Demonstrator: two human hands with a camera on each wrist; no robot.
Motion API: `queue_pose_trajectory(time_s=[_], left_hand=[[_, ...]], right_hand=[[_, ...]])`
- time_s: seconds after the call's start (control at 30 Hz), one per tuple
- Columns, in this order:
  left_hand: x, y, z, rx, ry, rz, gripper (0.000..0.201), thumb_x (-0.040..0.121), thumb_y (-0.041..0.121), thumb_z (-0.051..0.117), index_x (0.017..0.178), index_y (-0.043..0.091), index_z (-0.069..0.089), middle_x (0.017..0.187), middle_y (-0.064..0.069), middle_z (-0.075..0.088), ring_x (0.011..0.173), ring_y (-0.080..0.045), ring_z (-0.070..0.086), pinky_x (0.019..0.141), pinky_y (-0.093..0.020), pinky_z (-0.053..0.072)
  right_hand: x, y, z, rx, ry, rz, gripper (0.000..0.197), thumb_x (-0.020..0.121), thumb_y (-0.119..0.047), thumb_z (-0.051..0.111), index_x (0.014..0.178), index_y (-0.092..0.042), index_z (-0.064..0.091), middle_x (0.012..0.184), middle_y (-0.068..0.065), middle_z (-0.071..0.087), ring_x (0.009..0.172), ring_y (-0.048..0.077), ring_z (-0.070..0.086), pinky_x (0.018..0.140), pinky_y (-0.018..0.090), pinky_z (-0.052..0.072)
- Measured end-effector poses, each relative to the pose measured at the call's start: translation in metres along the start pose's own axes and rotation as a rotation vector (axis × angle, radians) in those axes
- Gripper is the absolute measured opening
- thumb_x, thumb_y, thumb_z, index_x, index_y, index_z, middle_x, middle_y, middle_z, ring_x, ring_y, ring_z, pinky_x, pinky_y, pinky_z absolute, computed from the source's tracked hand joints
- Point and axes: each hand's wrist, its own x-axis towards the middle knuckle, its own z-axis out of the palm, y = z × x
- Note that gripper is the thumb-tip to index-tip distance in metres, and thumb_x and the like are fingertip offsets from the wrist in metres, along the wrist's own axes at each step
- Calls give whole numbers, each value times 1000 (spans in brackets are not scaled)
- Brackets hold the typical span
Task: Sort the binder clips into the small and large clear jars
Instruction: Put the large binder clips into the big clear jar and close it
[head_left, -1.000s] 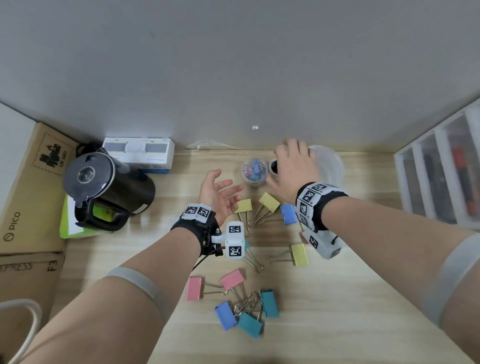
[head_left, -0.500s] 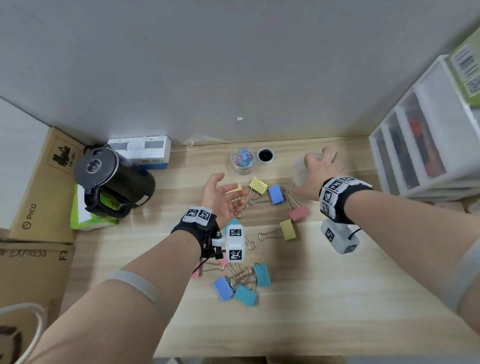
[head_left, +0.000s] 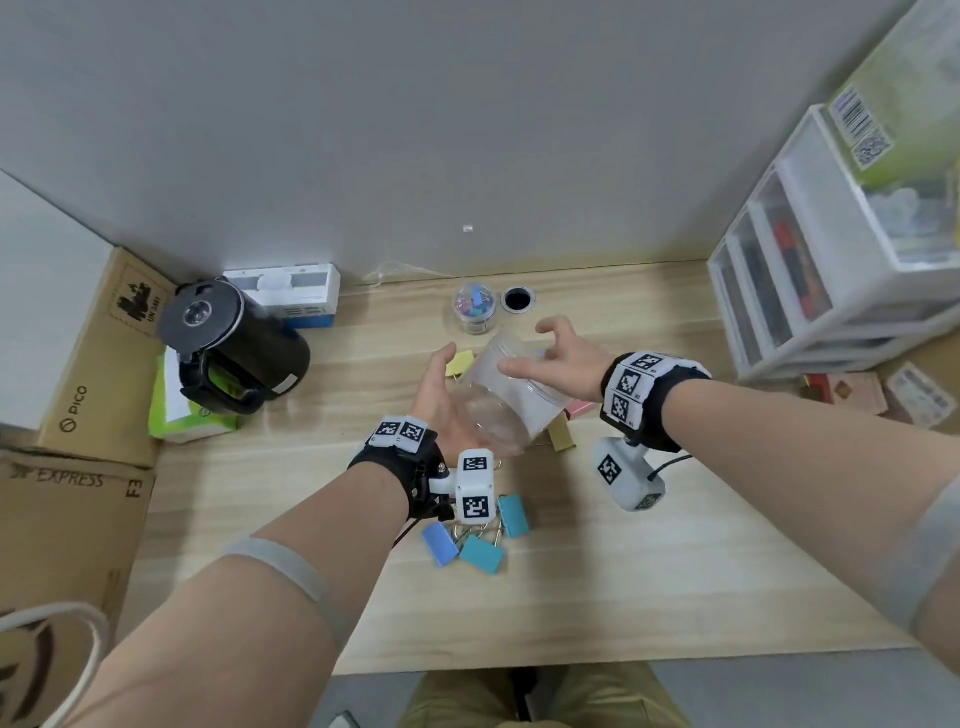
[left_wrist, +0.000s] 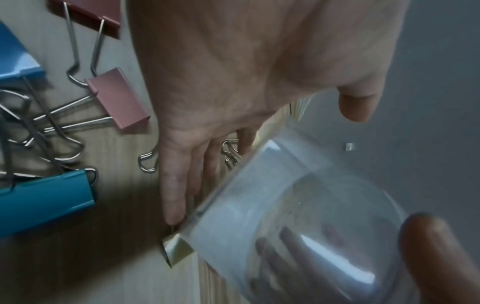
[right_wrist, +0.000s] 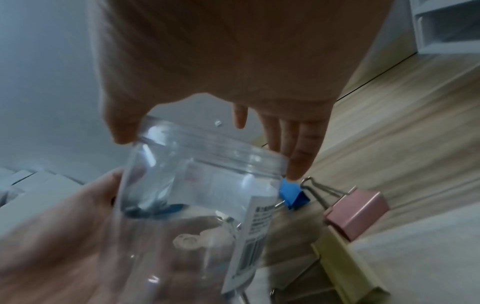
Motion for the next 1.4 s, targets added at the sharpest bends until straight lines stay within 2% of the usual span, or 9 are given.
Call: queue_pose_trajectory(time_s=[0.17,0.3,0.43,0.63,0.77,0.9,1.07,1.17,1.4], left_hand=[[-15,-5,-11,107,22,26,69,85,67,51,135,20,61,129,-21,64,110,-46,61,77,-58,58],[-22,-8,-15,39,-16,74,61,88,62,52,125,15,64,128,-19,64,113,-42,61,104,-61,44],[-25,-7,-18,43,14,97,56,92,62,45,114,16,67,107,-15,72,102,-37,64,108,-54,40],[-35,-11,-20,33,94,19,62,86,69,49,108,13,65,87,-19,75,74,-38,71,68,-45,58],[-32,-14,-24,-16,138,11,69,86,68,51,123,11,60,104,-21,69,89,-40,67,74,-49,57],[-29,-16,-31,-104,135,14,73,88,68,43,131,12,60,105,-21,72,93,-39,66,81,-47,52],[-27,-15,-36,-141,181,46,71,89,69,46,119,5,58,108,-24,67,93,-41,65,84,-50,52],[-24,-14,-37,-147,154,42,74,89,70,46,123,6,58,113,-25,68,94,-41,66,83,-49,53],[-15,-18,-41,-140,183,49,78,84,73,49,131,11,57,130,-24,65,115,-42,63,76,-50,59]], right_hand=[[-5,-1,10,93,-56,47,95,73,-81,55,149,-36,20,148,9,40,117,30,54,79,34,47],[-11,-9,15,81,-100,76,91,71,-87,47,144,-37,30,134,6,48,95,23,61,65,29,45],[-14,-14,21,56,-111,41,87,75,-81,51,146,-36,29,130,7,49,97,23,59,62,28,42],[-18,-12,26,-50,-127,-182,98,67,-67,76,146,-42,23,132,3,47,120,22,51,103,38,43],[-16,-5,26,-200,-154,-295,130,43,-69,83,148,-41,11,143,3,40,129,20,44,110,43,39],[-14,12,17,-530,-121,-325,137,43,-60,89,149,-38,6,155,2,23,138,23,36,108,46,42],[-24,24,-1,-924,46,45,105,48,-45,91,134,-19,37,127,12,47,110,33,54,81,43,55],[-25,38,-4,-1070,43,288,96,55,-48,89,125,-8,37,118,16,44,104,36,56,80,45,56],[14,102,13,-978,52,449,95,43,-44,90,114,-7,39,96,21,48,70,35,55,65,47,54]])
